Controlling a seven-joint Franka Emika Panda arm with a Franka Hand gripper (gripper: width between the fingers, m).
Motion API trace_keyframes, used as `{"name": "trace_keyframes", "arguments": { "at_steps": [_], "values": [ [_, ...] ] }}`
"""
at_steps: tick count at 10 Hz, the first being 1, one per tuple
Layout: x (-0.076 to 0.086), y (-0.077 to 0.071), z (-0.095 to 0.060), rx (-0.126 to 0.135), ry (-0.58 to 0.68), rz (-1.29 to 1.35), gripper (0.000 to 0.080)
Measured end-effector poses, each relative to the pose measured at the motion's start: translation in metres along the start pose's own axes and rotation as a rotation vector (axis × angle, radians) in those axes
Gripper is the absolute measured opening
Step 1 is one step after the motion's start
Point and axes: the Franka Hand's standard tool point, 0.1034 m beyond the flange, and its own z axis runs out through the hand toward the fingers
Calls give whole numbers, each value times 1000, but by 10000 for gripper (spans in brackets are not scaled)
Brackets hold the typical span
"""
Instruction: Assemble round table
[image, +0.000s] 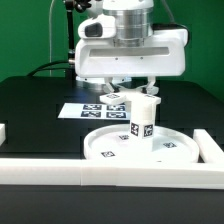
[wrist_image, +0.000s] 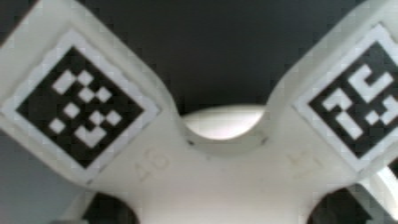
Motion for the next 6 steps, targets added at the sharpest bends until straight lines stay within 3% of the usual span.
{"name": "trace_keyframes", "arguments": {
  "at_steps": [2, 4, 5, 6],
  "values": [
    [-4, 6, 6, -3, 5, 4, 452],
    [-5, 15, 2, -4, 3, -26, 452],
    [-2, 9, -13, 9, -18, -15, 452],
    [10, 0, -32, 20, -9, -26, 452]
  ]
}}
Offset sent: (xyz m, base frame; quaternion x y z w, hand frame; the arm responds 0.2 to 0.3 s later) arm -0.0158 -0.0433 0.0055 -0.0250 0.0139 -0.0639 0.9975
